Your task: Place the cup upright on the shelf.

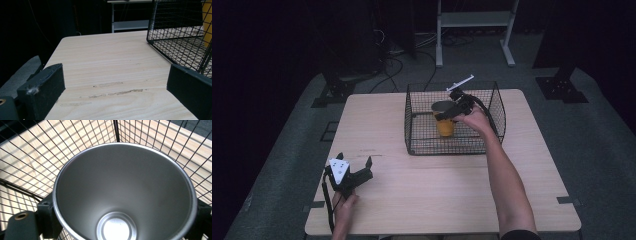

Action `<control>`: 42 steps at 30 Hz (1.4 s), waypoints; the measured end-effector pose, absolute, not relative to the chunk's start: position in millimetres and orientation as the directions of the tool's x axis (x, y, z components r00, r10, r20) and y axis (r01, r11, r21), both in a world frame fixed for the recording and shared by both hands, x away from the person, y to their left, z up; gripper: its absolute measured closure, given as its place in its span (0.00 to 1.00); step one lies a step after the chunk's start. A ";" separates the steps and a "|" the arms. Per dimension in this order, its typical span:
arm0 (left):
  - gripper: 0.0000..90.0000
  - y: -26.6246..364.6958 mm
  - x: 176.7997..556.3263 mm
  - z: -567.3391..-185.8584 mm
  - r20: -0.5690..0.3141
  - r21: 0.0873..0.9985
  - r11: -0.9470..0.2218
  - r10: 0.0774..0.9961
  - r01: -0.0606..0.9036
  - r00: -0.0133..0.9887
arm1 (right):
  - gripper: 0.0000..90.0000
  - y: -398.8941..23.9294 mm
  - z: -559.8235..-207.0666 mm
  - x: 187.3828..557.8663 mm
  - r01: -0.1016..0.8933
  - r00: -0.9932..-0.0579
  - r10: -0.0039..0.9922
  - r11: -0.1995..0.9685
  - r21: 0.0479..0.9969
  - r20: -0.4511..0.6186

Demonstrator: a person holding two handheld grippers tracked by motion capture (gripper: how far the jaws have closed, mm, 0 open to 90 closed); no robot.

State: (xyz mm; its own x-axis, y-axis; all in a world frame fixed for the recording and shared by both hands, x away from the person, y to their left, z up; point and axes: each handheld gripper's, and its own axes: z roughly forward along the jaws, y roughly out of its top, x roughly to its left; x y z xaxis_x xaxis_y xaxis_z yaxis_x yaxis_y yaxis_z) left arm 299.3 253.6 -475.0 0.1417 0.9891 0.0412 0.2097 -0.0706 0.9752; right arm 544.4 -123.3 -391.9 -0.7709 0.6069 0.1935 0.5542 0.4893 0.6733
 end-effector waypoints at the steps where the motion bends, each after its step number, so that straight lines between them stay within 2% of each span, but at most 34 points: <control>1: 0.01 253.6 299.3 -474.9 0.041 0.975 -0.071 0.989 0.210 0.142 | 0.14 -122.7 -393.4 544.9 0.555 -0.771 0.610 0.502 0.664 0.183; 18: 0.01 253.6 299.0 -475.0 0.041 0.976 -0.071 0.989 0.207 0.142 | 0.13 -126.7 -395.9 544.7 0.548 -0.776 0.609 0.523 0.653 0.163; 26: 0.01 253.4 298.9 -475.0 0.043 0.976 -0.073 0.989 0.207 0.143 | 0.10 -127.9 -394.8 542.2 0.541 -0.785 0.598 0.533 0.651 0.163; 32: 0.01 253.5 298.9 -475.0 0.043 0.975 -0.072 0.989 0.208 0.142 | 0.03 -126.5 -392.3 539.9 0.536 -0.785 0.598 0.530 0.657 0.158; 42: 0.01 253.3 299.1 -475.1 0.043 0.976 -0.072 0.989 0.207 0.142 | 0.01 -125.9 -383.4 535.6 0.526 -0.788 0.593 0.513 0.679 0.163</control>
